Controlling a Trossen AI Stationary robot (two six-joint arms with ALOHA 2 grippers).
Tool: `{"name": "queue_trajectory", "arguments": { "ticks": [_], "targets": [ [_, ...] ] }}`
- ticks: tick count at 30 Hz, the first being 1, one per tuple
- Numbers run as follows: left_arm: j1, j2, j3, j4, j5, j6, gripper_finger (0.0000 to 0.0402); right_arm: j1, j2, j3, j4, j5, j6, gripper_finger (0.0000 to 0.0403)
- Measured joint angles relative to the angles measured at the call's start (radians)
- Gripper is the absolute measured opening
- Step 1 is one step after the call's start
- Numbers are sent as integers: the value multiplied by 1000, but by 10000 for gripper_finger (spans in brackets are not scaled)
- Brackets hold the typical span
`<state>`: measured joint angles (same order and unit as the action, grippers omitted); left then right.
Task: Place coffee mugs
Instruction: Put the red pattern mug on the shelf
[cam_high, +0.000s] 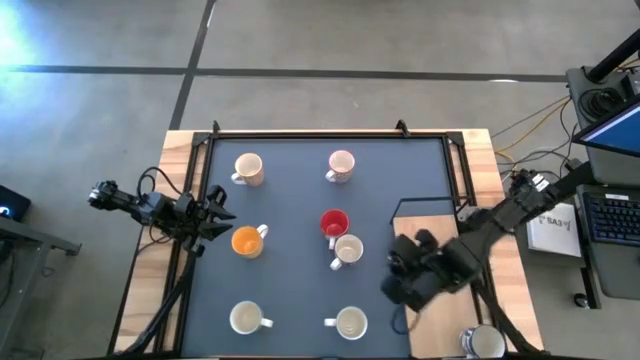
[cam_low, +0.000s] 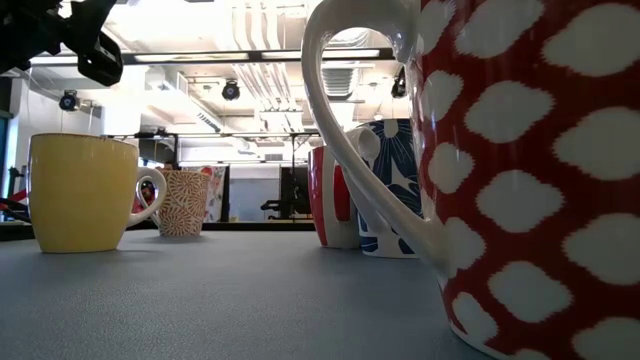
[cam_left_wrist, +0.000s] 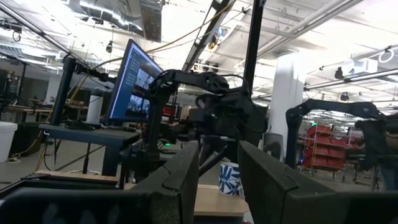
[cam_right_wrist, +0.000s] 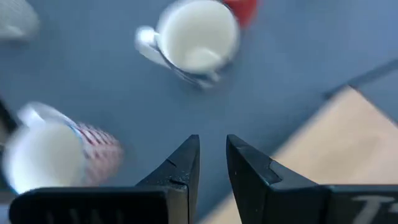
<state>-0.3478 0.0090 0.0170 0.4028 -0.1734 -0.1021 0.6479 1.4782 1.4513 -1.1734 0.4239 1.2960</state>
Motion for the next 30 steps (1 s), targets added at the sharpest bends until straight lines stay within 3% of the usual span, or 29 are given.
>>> {"name": "queue_trajectory", "arguments": {
  "ticks": [9, 19, 30],
  "targets": [
    [0, 0, 0, 0, 0, 0, 95, -90, 89, 0, 363, -115, -136, 89],
    [0, 0, 0, 0, 0, 0, 95, -107, 212, 0, 440, -401, 46, 125],
    [0, 0, 0, 0, 0, 0, 95, -107, 270, -1, 553, -406, 115, 116]
  ]
}}
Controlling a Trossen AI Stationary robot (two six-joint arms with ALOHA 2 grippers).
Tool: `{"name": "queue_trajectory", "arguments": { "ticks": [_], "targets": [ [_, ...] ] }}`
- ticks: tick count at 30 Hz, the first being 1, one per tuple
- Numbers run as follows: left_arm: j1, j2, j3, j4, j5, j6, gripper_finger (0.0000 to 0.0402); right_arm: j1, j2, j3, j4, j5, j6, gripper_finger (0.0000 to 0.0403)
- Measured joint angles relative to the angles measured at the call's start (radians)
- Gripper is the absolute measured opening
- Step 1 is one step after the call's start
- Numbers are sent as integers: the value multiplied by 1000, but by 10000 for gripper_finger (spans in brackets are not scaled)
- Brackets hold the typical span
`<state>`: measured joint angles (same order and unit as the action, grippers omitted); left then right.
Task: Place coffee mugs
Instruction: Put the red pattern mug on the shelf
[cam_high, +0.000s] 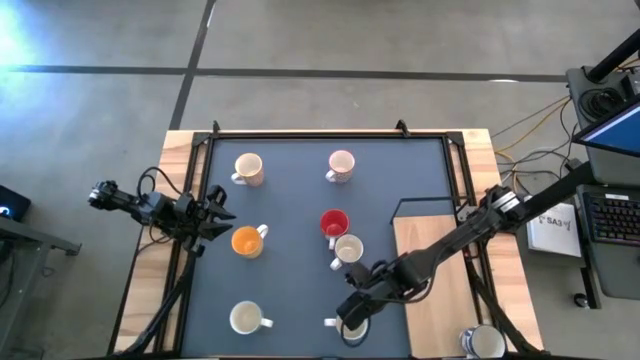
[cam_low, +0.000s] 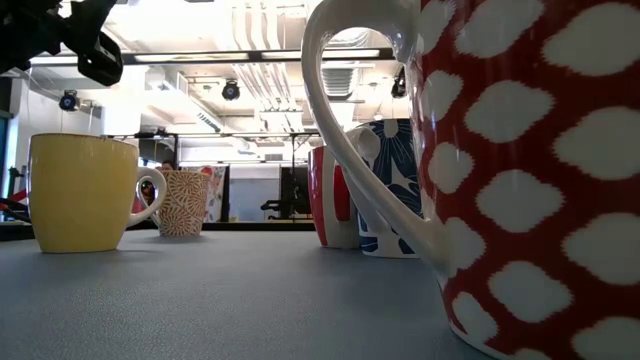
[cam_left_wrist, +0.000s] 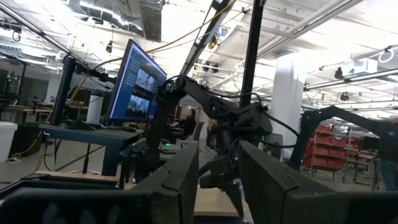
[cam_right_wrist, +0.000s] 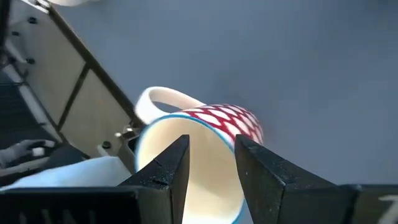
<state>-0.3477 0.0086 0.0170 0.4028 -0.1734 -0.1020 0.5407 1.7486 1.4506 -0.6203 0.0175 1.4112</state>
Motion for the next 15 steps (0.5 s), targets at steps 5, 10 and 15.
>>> {"name": "queue_trajectory", "arguments": {
  "ticks": [5, 10, 15],
  "targets": [
    [0, 0, 0, 0, 0, 0, 95, 0, 13, 0, -24, 1, -36, 116],
    [0, 0, 0, 0, 0, 0, 95, 0, 34, 1, -28, 0, -65, 115],
    [0, 0, 0, 0, 0, 0, 95, 0, 69, 1, -24, -11, -88, 107]
  ]
}}
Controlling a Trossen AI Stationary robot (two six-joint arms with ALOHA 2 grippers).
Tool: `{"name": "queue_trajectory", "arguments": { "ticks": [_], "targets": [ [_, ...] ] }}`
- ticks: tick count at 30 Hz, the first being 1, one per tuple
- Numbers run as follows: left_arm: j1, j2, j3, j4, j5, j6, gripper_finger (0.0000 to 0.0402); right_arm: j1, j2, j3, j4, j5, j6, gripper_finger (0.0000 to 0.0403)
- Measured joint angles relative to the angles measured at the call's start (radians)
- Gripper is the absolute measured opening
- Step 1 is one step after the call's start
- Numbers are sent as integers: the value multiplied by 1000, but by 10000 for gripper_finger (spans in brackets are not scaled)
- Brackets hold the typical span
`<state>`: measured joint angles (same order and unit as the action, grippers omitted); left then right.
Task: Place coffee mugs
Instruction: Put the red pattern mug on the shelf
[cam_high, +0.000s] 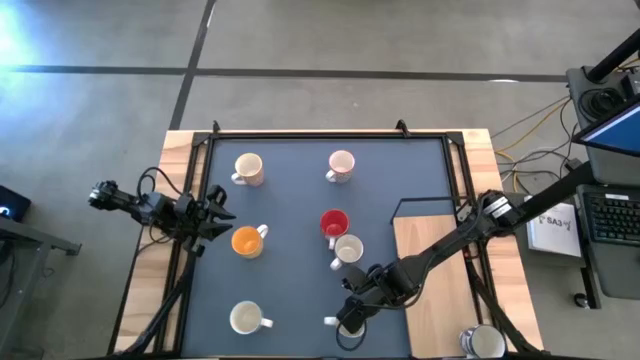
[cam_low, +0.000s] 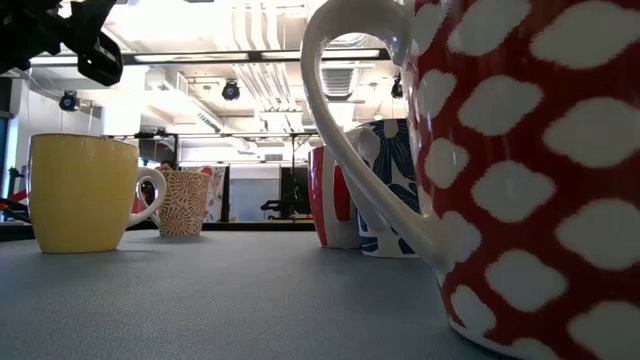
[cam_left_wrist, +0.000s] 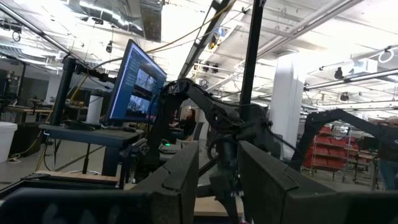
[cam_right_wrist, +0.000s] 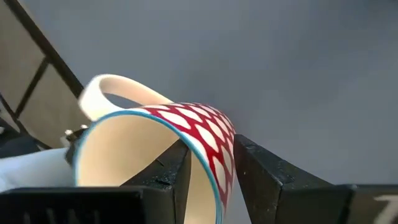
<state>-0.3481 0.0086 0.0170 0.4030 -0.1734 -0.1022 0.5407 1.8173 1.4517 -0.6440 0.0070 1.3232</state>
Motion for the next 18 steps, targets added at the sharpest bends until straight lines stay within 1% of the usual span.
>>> {"name": "queue_trajectory", "arguments": {
  "ticks": [5, 9, 11, 14, 18],
  "targets": [
    [0, 0, 0, -1, 0, 0, 95, 0, 14, -1, -3, -48, -26, 84],
    [0, 0, 0, -1, 0, 0, 95, 0, 10, -2, -9, -71, -40, 43],
    [0, 0, 0, -1, 0, 0, 95, -1, 7, -2, -10, -107, -44, 22],
    [0, 0, 0, -1, 0, 0, 95, -1, 3, -2, -17, -181, -89, 17],
    [0, 0, 0, -1, 0, 0, 95, 1, -8, -2, -86, -270, -151, 16]
  ]
}}
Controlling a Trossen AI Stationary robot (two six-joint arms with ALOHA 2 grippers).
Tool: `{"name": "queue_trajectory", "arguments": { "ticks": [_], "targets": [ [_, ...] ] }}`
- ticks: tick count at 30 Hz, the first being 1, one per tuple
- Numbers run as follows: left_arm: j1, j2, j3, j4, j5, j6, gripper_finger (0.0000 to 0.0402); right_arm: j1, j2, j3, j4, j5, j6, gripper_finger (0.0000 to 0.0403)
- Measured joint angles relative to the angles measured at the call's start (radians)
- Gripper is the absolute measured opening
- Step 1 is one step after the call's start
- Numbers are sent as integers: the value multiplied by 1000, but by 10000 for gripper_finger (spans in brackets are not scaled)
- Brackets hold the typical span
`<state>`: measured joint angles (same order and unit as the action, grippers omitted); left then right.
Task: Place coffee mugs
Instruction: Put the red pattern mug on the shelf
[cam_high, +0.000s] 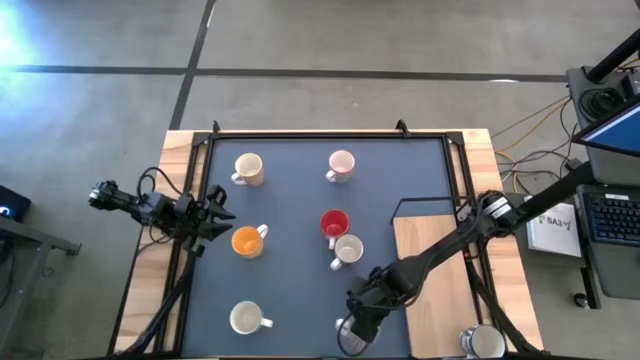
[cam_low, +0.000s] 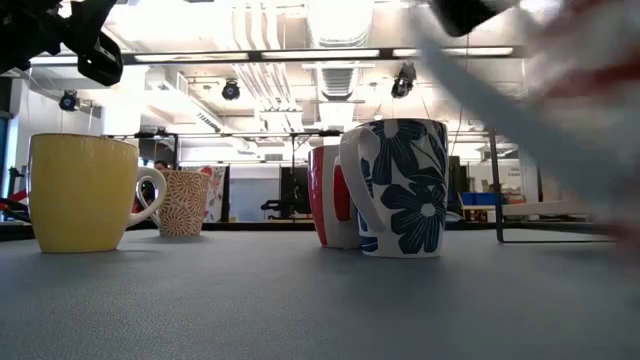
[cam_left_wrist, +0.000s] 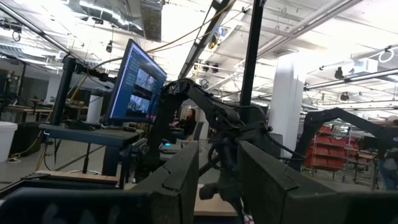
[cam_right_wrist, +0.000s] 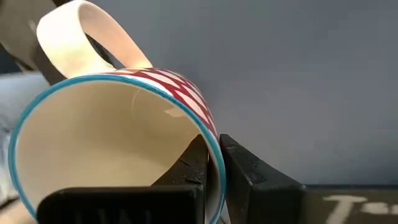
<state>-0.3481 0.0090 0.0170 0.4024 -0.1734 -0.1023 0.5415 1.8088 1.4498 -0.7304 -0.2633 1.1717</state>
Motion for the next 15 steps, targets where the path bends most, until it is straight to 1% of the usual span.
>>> {"name": "queue_trajectory", "arguments": {
  "ticks": [2, 7, 11, 15],
  "targets": [
    [0, 0, 0, 0, 0, 0, 95, 0, -24, 0, -51, -17, -44, 16],
    [0, 0, 0, 0, 0, 0, 95, -1, -118, 0, -202, -7, -150, 15],
    [0, 0, 0, 0, 0, 0, 95, 9, -215, 0, -320, 47, -215, 15],
    [0, 0, 0, 0, 0, 0, 95, 37, -282, 0, -445, 122, -284, 14]
  ]
}}
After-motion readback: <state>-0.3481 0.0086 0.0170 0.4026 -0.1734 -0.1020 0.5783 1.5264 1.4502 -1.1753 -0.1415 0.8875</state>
